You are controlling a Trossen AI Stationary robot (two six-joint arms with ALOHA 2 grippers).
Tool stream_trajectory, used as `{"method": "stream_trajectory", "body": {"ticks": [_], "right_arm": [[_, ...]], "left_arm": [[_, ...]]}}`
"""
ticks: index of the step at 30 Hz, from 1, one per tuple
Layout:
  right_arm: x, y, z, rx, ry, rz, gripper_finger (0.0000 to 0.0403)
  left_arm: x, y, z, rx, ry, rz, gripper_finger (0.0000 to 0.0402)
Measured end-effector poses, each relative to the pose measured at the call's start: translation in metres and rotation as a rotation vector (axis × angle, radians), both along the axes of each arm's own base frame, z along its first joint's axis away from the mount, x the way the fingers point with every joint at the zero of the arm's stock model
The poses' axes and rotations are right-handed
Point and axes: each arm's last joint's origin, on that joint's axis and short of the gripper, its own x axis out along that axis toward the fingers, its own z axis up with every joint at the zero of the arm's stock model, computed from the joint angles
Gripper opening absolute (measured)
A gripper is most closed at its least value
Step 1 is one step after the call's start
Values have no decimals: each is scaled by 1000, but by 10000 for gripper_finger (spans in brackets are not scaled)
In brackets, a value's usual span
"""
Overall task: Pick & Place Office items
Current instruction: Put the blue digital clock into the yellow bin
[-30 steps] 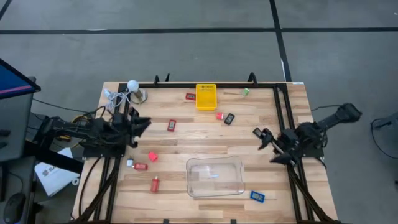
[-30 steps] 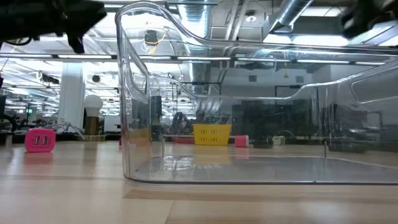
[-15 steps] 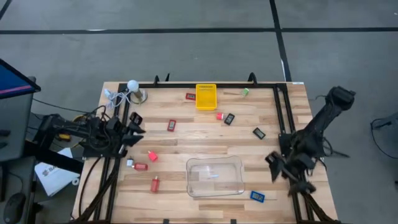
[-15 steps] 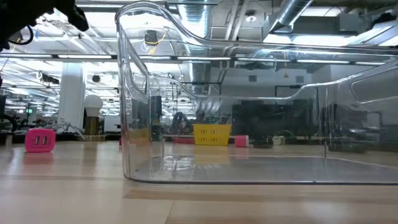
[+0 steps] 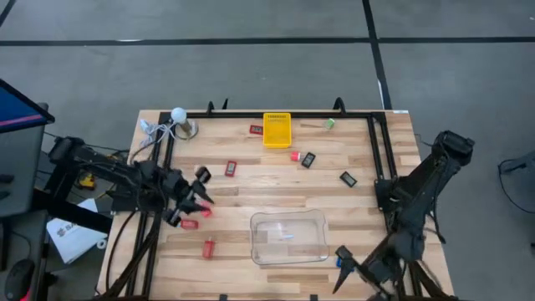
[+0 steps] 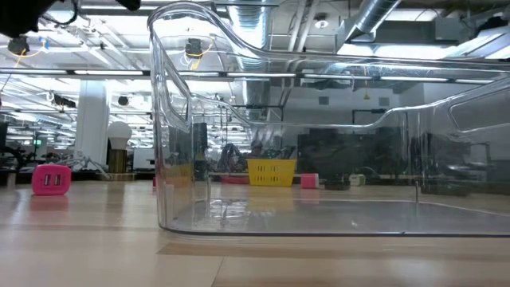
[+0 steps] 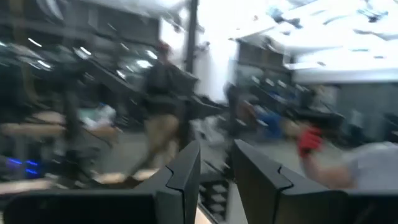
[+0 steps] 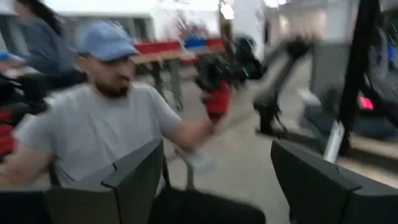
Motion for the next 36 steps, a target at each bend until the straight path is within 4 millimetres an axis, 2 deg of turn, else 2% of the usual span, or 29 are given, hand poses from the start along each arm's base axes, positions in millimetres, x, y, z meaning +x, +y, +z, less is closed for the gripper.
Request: {"method": "stream_trajectory", "body": {"ticks": [3, 7, 14, 17, 20, 23, 28, 33, 36], "right_arm": [[-3, 9, 3, -26, 81, -125, 291], [-16, 22, 1, -17, 102, -218, 291], [-59, 37, -4, 14, 115, -412, 291], [-78, 43, -4, 17, 104, -419, 291], [-87, 44, -8, 29, 140, -408, 291], [-86, 41, -18, 25, 220, -419, 291], [-72, 34, -32, 21, 407, -355, 291], [-48, 25, -33, 22, 494, -309, 291], [-31, 11, -33, 49, 609, -303, 291]], "left_arm": [[9, -11, -3, 58, 24, -24, 91], [13, -27, -4, 70, 48, -30, 91], [-3, -60, -7, 74, 51, -196, 91], [-9, -66, 1, 39, -26, -235, 91], [-14, -71, 2, 42, -55, -260, 91], [-11, -74, 0, 36, -64, -264, 91], [-1, -82, -7, -14, -87, -258, 91], [12, -85, -10, -95, -55, -78, 91], [16, -82, -6, -152, -32, 54, 91]]}}
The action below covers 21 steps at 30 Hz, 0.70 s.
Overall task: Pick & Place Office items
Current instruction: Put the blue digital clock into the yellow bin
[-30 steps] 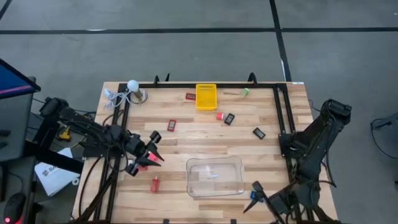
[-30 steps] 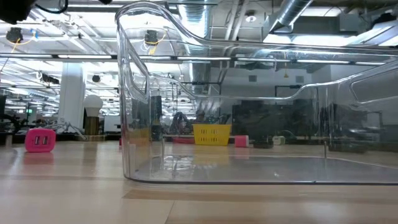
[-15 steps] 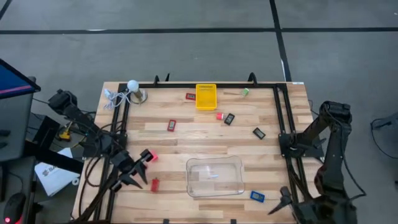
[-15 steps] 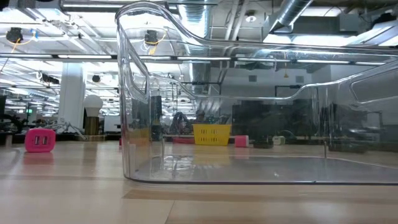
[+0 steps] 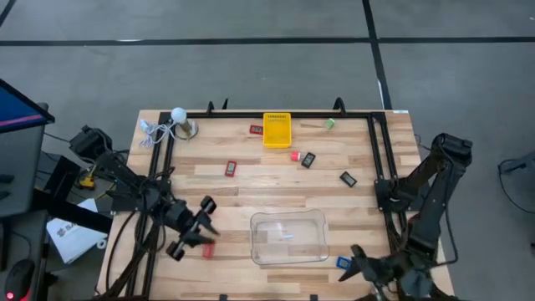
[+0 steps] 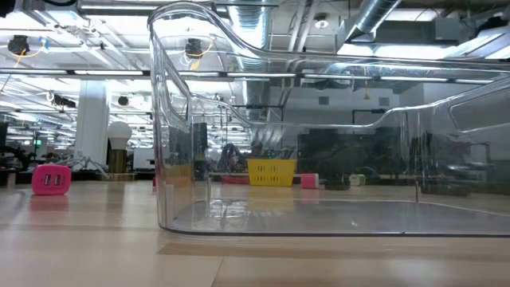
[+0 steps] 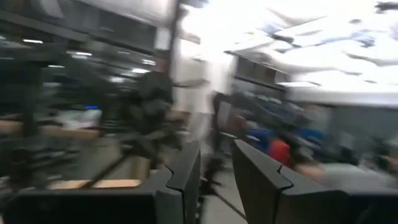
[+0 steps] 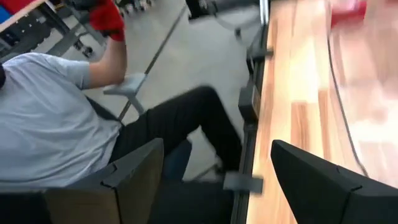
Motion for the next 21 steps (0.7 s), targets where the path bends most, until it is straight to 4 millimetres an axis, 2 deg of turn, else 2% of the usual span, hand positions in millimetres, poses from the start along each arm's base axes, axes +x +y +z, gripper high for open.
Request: {"method": "stream_trajectory", "body": {"ticks": [6, 10, 16, 21], "right_arm": [[27, -34, -16, 61, 345, -124, 291], [35, -41, -30, 117, 558, -175, 291], [36, -24, -41, 168, 735, -216, 291], [44, 12, -44, 88, 797, -230, 291]], "left_arm": [[-14, 12, 20, 5, -37, 66, 91], [-25, 13, 23, 68, -1, 18, 91], [-34, 0, 19, 129, 0, -46, 91], [-40, -7, 20, 207, -48, -60, 91]]}}
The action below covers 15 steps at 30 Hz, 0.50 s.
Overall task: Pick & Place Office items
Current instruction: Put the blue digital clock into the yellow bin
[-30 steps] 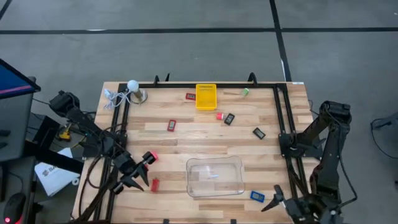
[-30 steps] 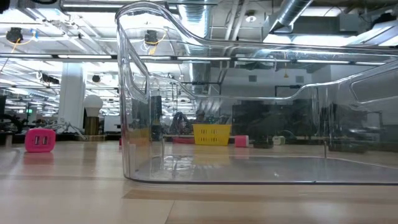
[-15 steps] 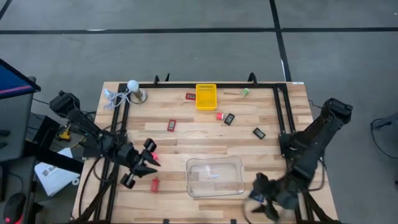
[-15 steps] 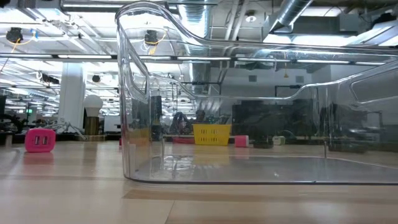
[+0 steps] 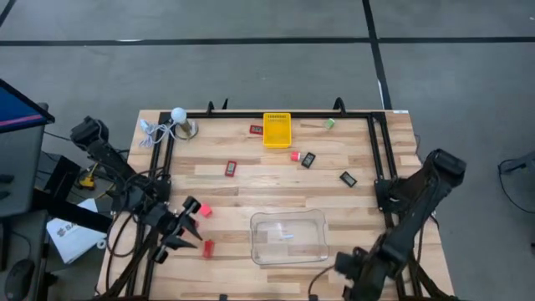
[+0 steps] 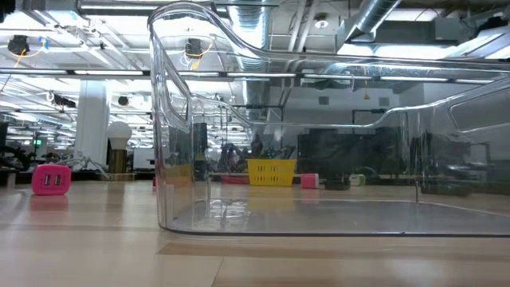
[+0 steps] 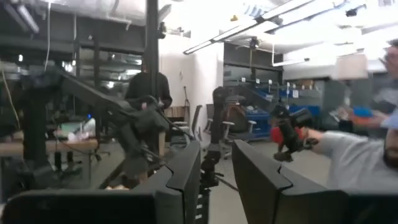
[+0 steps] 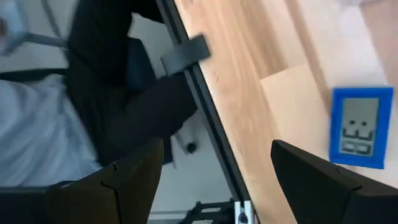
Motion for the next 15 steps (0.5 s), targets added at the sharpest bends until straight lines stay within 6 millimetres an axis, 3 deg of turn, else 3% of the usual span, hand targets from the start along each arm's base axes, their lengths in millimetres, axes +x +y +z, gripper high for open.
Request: {"method": "stream_trajectory", "body": {"ticks": [6, 10, 15], "right_arm": [[11, 49, 6, -256, 45, 61, 291], [5, 69, 7, -521, 89, 96, 291], [-4, 84, -10, -746, 151, 130, 291]], "left_arm": [[-12, -9, 3, 109, -107, -36, 91], [-15, -11, 4, 141, -142, -31, 91], [-16, -11, 5, 151, -159, -23, 91]]}}
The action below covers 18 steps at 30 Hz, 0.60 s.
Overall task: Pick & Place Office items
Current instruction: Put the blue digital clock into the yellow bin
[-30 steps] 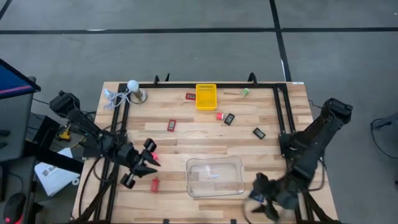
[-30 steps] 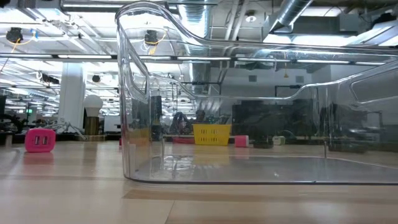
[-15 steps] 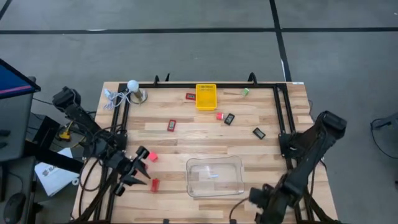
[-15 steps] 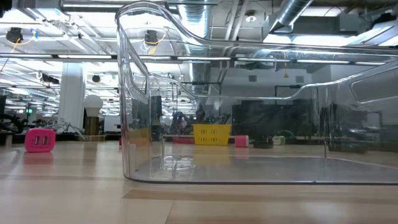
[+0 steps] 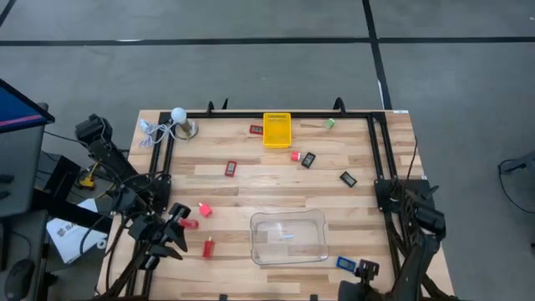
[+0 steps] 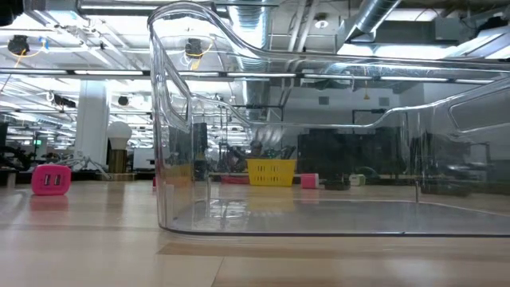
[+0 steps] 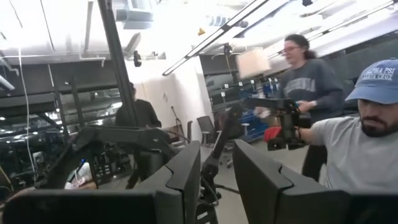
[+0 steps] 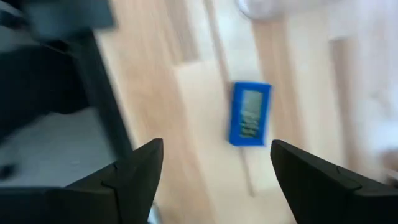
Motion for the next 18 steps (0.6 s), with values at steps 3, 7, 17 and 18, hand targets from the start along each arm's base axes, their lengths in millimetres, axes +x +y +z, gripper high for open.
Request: {"method": "stream_trajectory", "body": {"ticks": [3, 7, 17, 18], "right_arm": [[-3, 7, -16, -37, 13, -5, 291], [-3, 10, -27, -49, -3, -30, 291], [4, 2, -20, -87, -110, -56, 291], [5, 1, -20, -90, -108, -50, 291]], "left_arm": [[0, 0, 0, 1, 0, 1, 91], [0, 0, 0, 10, -6, 5, 91], [0, -1, -1, 38, -20, 17, 91], [0, -1, -1, 39, -21, 18, 91]]}}
